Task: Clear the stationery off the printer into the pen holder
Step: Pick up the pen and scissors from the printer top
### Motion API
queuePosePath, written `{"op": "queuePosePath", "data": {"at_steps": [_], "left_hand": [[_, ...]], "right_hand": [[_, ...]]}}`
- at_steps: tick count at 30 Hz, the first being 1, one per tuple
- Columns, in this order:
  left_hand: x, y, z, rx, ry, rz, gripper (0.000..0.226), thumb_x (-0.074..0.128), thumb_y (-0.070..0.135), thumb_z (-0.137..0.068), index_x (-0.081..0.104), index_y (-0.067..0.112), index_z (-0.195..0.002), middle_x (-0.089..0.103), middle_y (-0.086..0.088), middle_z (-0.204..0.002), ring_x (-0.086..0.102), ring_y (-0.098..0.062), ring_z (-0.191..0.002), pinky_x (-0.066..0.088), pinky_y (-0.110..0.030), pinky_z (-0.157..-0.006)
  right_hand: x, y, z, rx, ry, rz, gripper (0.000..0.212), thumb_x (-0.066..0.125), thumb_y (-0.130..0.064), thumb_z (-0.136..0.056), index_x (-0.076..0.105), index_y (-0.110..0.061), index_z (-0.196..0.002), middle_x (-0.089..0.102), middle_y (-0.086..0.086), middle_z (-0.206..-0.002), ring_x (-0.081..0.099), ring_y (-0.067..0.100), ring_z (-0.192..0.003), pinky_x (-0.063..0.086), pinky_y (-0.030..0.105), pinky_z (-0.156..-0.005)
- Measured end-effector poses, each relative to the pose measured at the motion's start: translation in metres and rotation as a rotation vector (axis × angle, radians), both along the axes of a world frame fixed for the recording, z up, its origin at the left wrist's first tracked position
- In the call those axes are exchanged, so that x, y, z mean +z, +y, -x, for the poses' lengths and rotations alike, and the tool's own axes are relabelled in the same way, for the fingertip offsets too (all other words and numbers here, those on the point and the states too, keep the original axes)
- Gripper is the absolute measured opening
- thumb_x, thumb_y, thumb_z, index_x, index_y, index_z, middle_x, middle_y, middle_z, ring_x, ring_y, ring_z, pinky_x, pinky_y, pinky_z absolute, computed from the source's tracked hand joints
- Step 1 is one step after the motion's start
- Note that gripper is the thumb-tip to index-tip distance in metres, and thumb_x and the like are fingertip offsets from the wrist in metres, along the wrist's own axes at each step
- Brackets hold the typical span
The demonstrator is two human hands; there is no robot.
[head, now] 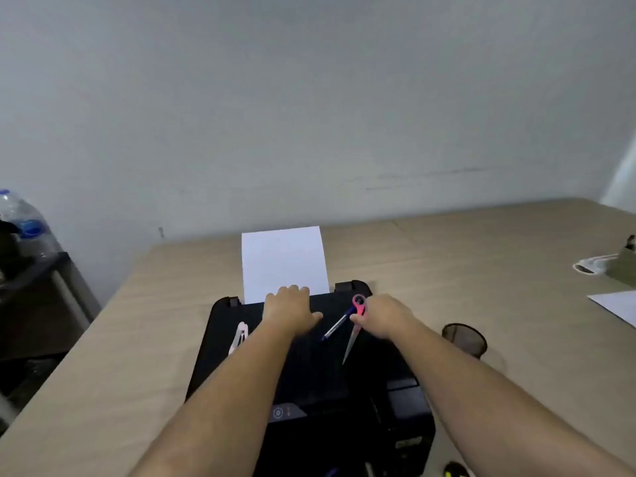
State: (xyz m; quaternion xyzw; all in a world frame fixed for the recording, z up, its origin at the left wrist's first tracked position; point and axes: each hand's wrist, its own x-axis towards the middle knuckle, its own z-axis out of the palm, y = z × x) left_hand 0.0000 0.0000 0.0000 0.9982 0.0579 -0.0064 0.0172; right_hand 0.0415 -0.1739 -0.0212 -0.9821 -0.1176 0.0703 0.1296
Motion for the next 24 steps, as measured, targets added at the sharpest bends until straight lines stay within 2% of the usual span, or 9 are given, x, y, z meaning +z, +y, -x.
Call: {"op": "queuePosePath", "data": {"at_steps": [3,6,10,13,15,17,19,21,24], "left_hand": [[-0.022,-0.01,-0.011,-0.016,0.097,0.083,0.046,0.055,0.045,-0.086,0.055,0.015,-0.121,0.059,-0.007,-0.126,0.056,-0.027,-0.115,0.048,-0.042,-0.096],[-0.04,-0.019,-0.017,-0.016,0.099,0.179,0.036,0.058,0.04,-0.086,0.059,0.013,-0.11,0.061,-0.007,-0.117,0.059,-0.025,-0.105,0.052,-0.039,-0.087],[-0.052,-0.023,-0.023,-0.005,0.036,0.268,0.025,0.06,0.031,-0.086,0.06,0.01,-0.099,0.064,-0.009,-0.108,0.061,-0.028,-0.097,0.05,-0.038,-0.08],[-0.054,-0.024,-0.025,0.014,0.047,0.309,0.019,0.059,0.022,-0.087,0.063,0.006,-0.096,0.066,-0.013,-0.101,0.063,-0.03,-0.091,0.053,-0.039,-0.079],[-0.05,-0.024,-0.025,0.012,0.078,0.299,0.016,0.06,0.018,-0.084,0.063,0.004,-0.091,0.063,-0.011,-0.089,0.062,-0.029,-0.082,0.054,-0.036,-0.074],[-0.045,-0.023,-0.024,0.01,0.127,0.254,0.013,0.064,0.016,-0.081,0.057,0.006,-0.077,0.054,-0.005,-0.073,0.058,-0.026,-0.074,0.051,-0.032,-0.067],[-0.041,-0.022,-0.018,0.005,0.165,0.226,0.021,0.068,0.018,-0.079,0.05,0.009,-0.073,0.046,-0.002,-0.067,0.055,-0.024,-0.071,0.049,-0.031,-0.065],[-0.038,-0.018,-0.012,-0.006,0.184,0.222,0.022,0.069,0.02,-0.078,0.051,0.008,-0.079,0.045,-0.002,-0.067,0.055,-0.023,-0.071,0.049,-0.031,-0.064],[-0.032,-0.007,-0.002,-0.021,0.197,0.225,0.021,0.068,0.022,-0.077,0.053,0.009,-0.082,0.048,-0.002,-0.069,0.056,-0.023,-0.071,0.048,-0.031,-0.063]], "right_hand": [[-0.021,0.011,-0.005,-0.051,0.007,0.011,0.037,0.049,-0.049,-0.088,0.057,-0.013,-0.086,0.063,0.013,-0.103,0.052,0.024,-0.078,0.041,0.031,-0.067],[-0.034,0.02,-0.004,-0.158,0.001,-0.032,0.046,0.055,-0.049,-0.084,0.063,-0.008,-0.103,0.064,0.01,-0.104,0.06,0.026,-0.086,0.043,0.03,-0.067],[-0.036,0.024,-0.01,-0.308,0.04,-0.187,0.037,0.064,-0.031,-0.082,0.061,-0.005,-0.107,0.066,0.013,-0.108,0.064,0.03,-0.098,0.05,0.033,-0.075],[-0.034,0.022,-0.014,-0.393,0.097,-0.249,0.04,0.071,-0.028,-0.076,0.061,-0.005,-0.108,0.065,0.012,-0.107,0.065,0.027,-0.094,0.05,0.032,-0.072],[-0.031,0.02,-0.014,-0.412,0.13,-0.249,0.04,0.072,-0.027,-0.074,0.062,-0.006,-0.107,0.065,0.011,-0.103,0.063,0.025,-0.086,0.046,0.029,-0.067],[-0.028,0.019,-0.013,-0.411,0.142,-0.232,0.043,0.073,-0.026,-0.073,0.059,-0.007,-0.109,0.065,0.011,-0.107,0.064,0.025,-0.09,0.046,0.028,-0.067],[-0.025,0.017,-0.012,-0.413,0.134,-0.231,0.048,0.073,-0.025,-0.073,0.056,-0.006,-0.115,0.064,0.012,-0.108,0.065,0.026,-0.095,0.047,0.028,-0.069],[-0.019,0.015,-0.012,-0.421,0.145,-0.222,0.046,0.07,-0.022,-0.074,0.057,-0.005,-0.115,0.062,0.011,-0.101,0.063,0.026,-0.089,0.045,0.027,-0.062],[-0.011,0.013,-0.01,-0.441,0.16,-0.257,0.026,0.067,-0.019,-0.075,0.058,-0.006,-0.095,0.057,0.009,-0.091,0.057,0.021,-0.073,0.034,0.023,-0.045]]}}
